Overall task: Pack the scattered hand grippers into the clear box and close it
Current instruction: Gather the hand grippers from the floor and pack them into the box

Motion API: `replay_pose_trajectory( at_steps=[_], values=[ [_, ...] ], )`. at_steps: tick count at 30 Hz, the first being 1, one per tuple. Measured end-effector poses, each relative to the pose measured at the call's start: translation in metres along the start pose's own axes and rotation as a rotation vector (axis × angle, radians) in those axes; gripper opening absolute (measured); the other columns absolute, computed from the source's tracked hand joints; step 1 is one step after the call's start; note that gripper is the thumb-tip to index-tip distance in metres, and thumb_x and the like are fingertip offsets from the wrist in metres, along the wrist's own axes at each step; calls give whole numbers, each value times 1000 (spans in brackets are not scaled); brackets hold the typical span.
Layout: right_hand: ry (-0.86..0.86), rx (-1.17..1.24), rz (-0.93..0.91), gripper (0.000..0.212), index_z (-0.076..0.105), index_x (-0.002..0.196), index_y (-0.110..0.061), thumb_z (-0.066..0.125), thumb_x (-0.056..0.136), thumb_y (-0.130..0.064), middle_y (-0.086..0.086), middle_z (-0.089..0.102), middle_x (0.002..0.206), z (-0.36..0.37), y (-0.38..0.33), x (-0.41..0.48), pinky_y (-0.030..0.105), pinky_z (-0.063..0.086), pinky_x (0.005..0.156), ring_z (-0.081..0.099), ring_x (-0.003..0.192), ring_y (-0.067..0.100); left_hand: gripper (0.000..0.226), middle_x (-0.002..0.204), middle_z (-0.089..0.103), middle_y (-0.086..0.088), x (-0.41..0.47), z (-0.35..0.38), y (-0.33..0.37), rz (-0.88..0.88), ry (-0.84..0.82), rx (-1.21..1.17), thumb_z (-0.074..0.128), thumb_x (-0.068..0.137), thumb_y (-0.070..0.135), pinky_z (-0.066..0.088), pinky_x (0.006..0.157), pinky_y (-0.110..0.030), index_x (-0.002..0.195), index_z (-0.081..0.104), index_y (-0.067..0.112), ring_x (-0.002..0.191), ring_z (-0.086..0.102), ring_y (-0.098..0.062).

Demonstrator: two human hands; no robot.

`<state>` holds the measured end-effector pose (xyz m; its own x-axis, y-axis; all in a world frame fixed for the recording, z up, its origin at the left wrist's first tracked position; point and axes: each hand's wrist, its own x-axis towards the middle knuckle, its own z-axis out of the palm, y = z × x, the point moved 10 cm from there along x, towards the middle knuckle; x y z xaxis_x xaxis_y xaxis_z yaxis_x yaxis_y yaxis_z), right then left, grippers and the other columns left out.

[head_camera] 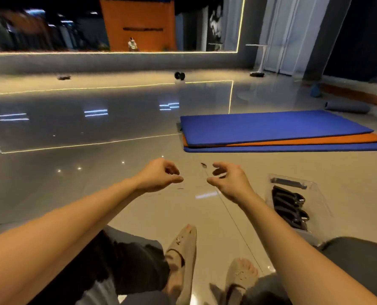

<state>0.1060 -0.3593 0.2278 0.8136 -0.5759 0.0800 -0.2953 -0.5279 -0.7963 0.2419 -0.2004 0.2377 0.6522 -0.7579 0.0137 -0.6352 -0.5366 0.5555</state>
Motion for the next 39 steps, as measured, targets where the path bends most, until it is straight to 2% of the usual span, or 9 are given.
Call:
replay_pose_trajectory(
  at_steps=[3, 10, 14, 20, 23, 31, 33, 35, 39],
  values=[
    [-98, 32, -77, 58, 54, 142, -16, 76, 89, -23, 3, 66, 124, 65, -58, 7, 24, 52, 78, 65, 99, 17, 28, 102, 75, 0, -43, -54, -53, -114, 43, 65, 74, 88, 38, 51, 77, -28, 105, 77, 16, 91, 67, -14],
    [-396, 2, -251, 60, 55, 142, -14, 78, 88, -24, 7, 66, 127, 250, -193, 10, 36, 55, 92, 66, 107, 24, 25, 96, 74, 5, -158, -155, -208, -407, 249, -24, 77, 86, 36, 53, 78, -26, 102, 77, 18, 88, 67, -8],
    [-561, -18, -367, 58, 58, 138, -13, 80, 86, -23, 9, 67, 125, 372, -280, -3, 34, 54, 90, 66, 106, 23, 21, 86, 71, 10, -248, -195, -314, -600, 347, -69, 79, 83, 38, 51, 70, -23, 95, 75, 21, 81, 66, -7],
    [-759, 0, -476, 58, 59, 137, -9, 80, 84, -18, 13, 67, 123, 518, -380, -41, 38, 56, 90, 67, 104, 27, 13, 77, 71, -1, -370, -259, -435, -869, 501, -83, 77, 81, 28, 49, 63, -30, 81, 75, 16, 69, 62, -18],
    [-821, 20, -488, 57, 59, 137, -8, 79, 85, -18, 14, 68, 123, 577, -401, -48, 39, 55, 91, 67, 105, 27, 15, 93, 73, -1, -402, -284, -487, -976, 505, -78, 77, 83, 34, 54, 83, -38, 88, 77, 19, 89, 66, -20],
    [-955, -15, -457, 50, 61, 131, -7, 78, 87, -21, 10, 68, 115, 747, -424, -41, 39, 55, 90, 66, 100, 23, 50, 123, 62, 0, -453, -330, -617, -1225, 378, 153, 71, 85, 48, 51, 93, -37, 126, 63, 20, 108, 58, -20],
    [-967, -53, -438, 34, 67, 117, -8, 77, 87, -23, 2, 71, 93, 789, -429, -40, 33, 57, 74, 68, 82, 12, 55, 129, 60, 0, -477, -338, -651, -1297, 370, 184, 68, 86, 51, 50, 94, -37, 131, 59, 22, 113, 56, -21],
    [-964, -117, -443, 23, 70, 104, -14, 76, 86, -27, -10, 63, 71, 832, -430, -42, 22, 43, 52, 62, 59, 4, 55, 132, 58, 0, -501, -331, -692, -1357, 410, 138, 68, 87, 51, 48, 93, -35, 133, 57, 23, 117, 55, -21],
    [-994, -221, -449, 27, 65, 106, -20, 74, 86, -36, -6, 62, 74, 922, -423, -50, 25, 31, 49, 58, 65, 10, 63, 133, 59, 2, -547, -282, -767, -1471, 551, -32, 70, 82, 54, 48, 91, -33, 136, 56, 26, 116, 57, -20]
  ],
)
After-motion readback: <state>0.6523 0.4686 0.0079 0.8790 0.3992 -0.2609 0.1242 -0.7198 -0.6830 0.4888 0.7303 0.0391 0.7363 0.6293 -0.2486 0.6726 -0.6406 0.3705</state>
